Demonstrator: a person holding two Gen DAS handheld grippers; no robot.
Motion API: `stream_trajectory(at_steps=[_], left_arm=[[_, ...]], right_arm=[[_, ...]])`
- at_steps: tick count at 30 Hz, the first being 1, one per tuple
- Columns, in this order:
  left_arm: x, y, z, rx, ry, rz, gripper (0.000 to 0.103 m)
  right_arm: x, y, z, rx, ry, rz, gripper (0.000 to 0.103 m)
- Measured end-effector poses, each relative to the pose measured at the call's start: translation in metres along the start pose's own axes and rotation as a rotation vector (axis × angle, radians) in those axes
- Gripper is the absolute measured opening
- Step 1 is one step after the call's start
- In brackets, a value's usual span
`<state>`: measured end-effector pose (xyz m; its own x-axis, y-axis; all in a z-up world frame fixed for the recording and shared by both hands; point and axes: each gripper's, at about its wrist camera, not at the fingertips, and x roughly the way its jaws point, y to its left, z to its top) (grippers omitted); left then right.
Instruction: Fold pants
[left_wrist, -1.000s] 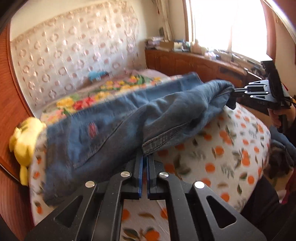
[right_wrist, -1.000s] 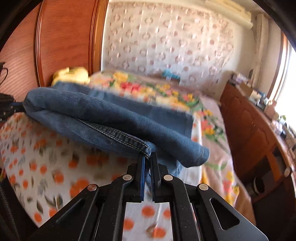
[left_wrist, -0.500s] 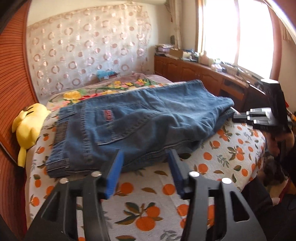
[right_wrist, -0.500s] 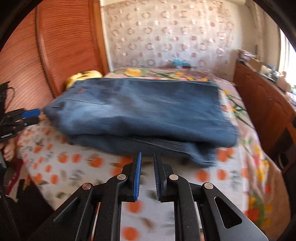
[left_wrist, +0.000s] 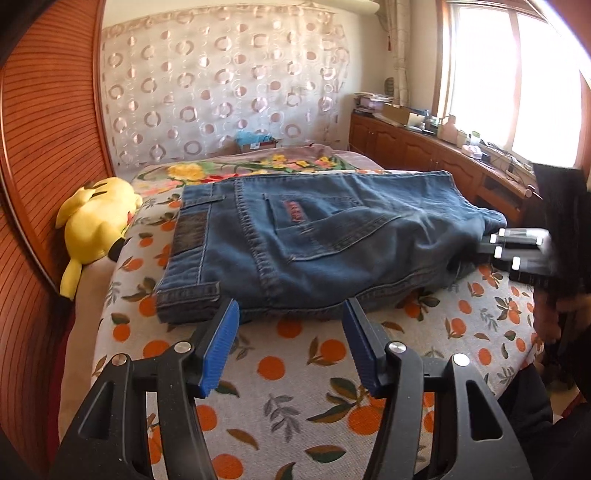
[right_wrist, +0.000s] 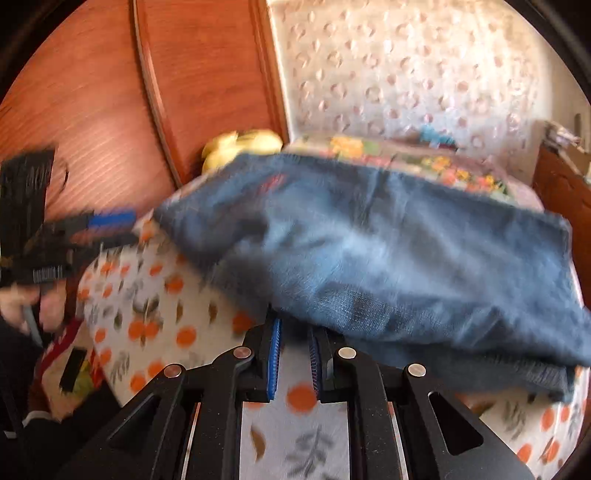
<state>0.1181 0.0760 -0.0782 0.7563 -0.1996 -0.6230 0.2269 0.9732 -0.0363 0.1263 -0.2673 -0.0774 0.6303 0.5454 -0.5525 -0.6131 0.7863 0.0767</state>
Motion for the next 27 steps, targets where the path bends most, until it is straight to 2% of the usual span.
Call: stream_trajectory(at_steps=[2, 8, 13, 17, 20, 21, 22, 25, 27], left_arm=[[0.000, 0.004, -0.002, -0.012, 0.002, 0.000, 0.059], [0.001, 0.011, -0.007, -0.029, 0.001, 0.003, 0.059], [0.002, 0.012, -0.008, -0.035, 0.005, 0.002, 0.059], [0.004, 0.012, -0.008, -0.033, 0.009, 0.000, 0.059], [0.004, 0.013, -0.008, -0.037, 0.010, 0.007, 0.059], [0.004, 0.015, -0.008, -0.041, 0.010, 0.012, 0.059], [0.005, 0.017, -0.008, -0.045, 0.010, 0.016, 0.059], [0.006, 0.027, -0.008, -0.061, 0.013, 0.035, 0.059], [0.008, 0.034, -0.008, -0.075, 0.014, 0.052, 0.059]], right_arm=[[-0.003, -0.004, 0.004, 0.003, -0.030, -0.045, 0.024], [0.015, 0.001, -0.008, -0.040, 0.039, -0.005, 0.027], [0.029, 0.008, -0.009, -0.060, 0.084, 0.023, 0.038], [0.035, 0.005, -0.003, -0.058, 0.110, 0.001, 0.039], [0.035, 0.006, -0.003, -0.051, 0.118, 0.021, 0.039], [0.032, 0.005, -0.004, -0.044, 0.112, 0.028, 0.034], [0.029, 0.005, -0.005, -0.036, 0.105, 0.037, 0.017], [0.013, 0.002, -0.007, -0.006, 0.065, 0.068, 0.005], [-0.002, 0.001, -0.009, 0.009, 0.031, 0.093, 0.003]])
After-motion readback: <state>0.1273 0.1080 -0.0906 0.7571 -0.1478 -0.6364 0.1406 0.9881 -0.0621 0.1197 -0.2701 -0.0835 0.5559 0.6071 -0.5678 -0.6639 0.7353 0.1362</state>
